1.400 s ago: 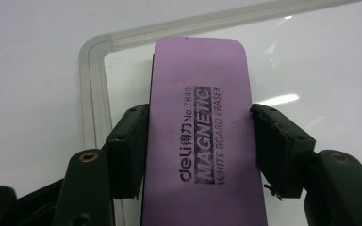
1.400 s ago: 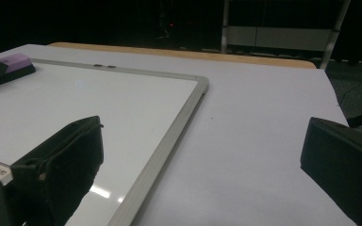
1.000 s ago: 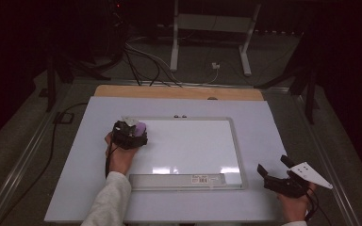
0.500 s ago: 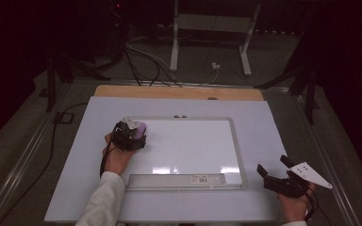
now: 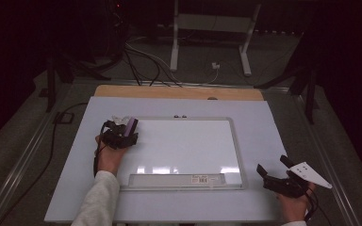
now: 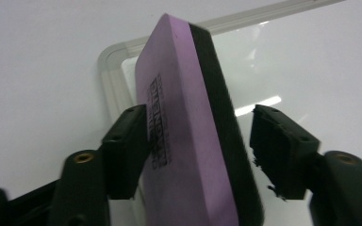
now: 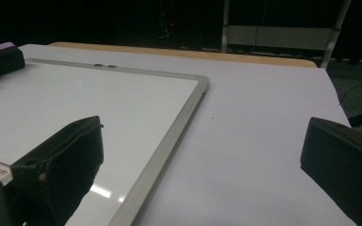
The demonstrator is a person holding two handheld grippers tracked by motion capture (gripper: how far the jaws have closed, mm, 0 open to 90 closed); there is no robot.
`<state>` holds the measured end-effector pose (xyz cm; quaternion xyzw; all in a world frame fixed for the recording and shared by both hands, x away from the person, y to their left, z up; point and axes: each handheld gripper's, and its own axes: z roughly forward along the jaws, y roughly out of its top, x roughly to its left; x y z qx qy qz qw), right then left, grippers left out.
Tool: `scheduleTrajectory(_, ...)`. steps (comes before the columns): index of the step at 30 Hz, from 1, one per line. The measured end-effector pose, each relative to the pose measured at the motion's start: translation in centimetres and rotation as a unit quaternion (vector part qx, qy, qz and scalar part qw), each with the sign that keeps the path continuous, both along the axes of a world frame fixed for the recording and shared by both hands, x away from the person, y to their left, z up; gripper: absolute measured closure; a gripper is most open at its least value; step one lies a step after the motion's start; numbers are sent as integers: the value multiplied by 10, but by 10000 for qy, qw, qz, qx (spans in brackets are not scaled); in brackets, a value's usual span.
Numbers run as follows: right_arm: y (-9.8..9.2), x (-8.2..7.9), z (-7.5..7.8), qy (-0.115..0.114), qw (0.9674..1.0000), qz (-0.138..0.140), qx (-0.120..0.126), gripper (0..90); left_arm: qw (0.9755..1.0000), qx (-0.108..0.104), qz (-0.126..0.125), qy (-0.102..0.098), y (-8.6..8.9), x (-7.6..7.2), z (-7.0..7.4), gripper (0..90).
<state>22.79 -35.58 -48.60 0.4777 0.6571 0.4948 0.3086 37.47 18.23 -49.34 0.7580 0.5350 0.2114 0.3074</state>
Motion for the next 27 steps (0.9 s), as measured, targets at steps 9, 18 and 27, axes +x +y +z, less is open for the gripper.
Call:
scheduleTrajectory(9, 1, 0, 0, 6, 10000, 0, -1, 4, 9988, -95, 480, -73, 2, -6, 2, 638)
scheduleTrajectory(18, -1, 0, 1, -2, 10000, 2, 10, 4, 9930, -160, 1163, -154, -10, 1, -1, 642)
scheduleTrajectory(27, 0, -1, 1, -18, 10000, 7, -1, 4, 9880, -202, 1519, -203, -18, 6, -2, 641)
